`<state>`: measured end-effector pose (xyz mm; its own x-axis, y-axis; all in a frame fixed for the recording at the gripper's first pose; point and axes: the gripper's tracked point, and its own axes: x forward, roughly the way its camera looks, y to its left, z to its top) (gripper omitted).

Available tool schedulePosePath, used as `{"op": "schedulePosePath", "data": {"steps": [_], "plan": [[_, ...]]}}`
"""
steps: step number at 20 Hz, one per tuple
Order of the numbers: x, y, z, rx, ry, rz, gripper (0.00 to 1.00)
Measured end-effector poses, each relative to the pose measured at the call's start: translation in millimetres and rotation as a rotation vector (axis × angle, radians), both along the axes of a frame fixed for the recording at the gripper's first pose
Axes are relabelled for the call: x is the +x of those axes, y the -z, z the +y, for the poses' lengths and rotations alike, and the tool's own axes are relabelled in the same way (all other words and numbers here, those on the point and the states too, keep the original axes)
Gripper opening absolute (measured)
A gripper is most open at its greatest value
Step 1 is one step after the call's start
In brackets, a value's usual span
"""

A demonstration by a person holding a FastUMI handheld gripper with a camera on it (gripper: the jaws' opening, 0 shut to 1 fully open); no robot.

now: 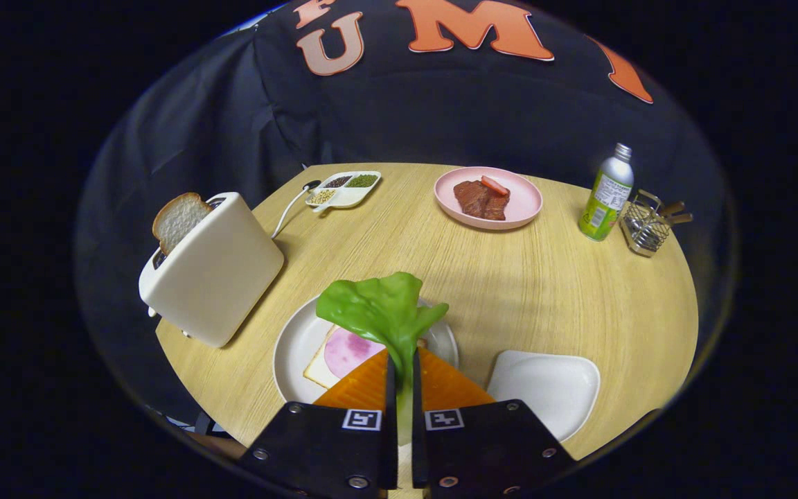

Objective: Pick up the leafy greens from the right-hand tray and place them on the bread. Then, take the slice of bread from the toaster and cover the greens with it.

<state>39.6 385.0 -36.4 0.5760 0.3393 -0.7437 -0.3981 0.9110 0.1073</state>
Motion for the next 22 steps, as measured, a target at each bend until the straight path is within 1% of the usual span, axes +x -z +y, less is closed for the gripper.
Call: {"op": "schedulePosePath", "data": {"steps": [3, 6, 9, 13, 16, 19, 20, 22], "plan": [[2, 19, 12, -0.012, -0.014, 0.045, 0.1], [0, 34, 18, -0.03, -0.025, 0.09, 0.19], [0, 35, 30, -0.025, -0.048, 0.098, 0.26], [-1, 28, 38, -0.048, -0.087, 0.07, 0.45], [1, 23, 40, -0.072, -0.093, 0.047, 0.64], [4, 9, 45, -0.091, -0.097, -0.004, 0.71], [3, 4, 48, -0.092, -0.092, -0.014, 0.75], [4, -11, 55, -0.082, -0.082, -0.032, 0.77]]}}
